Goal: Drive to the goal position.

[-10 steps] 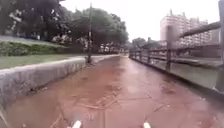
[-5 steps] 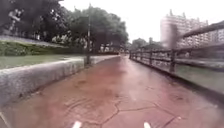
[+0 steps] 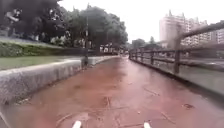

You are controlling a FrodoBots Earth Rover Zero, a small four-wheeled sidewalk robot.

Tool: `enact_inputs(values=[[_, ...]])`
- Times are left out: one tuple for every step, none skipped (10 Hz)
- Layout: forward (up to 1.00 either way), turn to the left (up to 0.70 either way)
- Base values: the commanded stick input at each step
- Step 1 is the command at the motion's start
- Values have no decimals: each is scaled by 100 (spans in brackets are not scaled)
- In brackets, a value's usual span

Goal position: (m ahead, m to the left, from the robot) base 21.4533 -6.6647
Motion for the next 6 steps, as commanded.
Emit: enact_inputs(values=[[50, 0], [50, 0], [50, 0], [50, 6], [50, 12], [50, 7]])
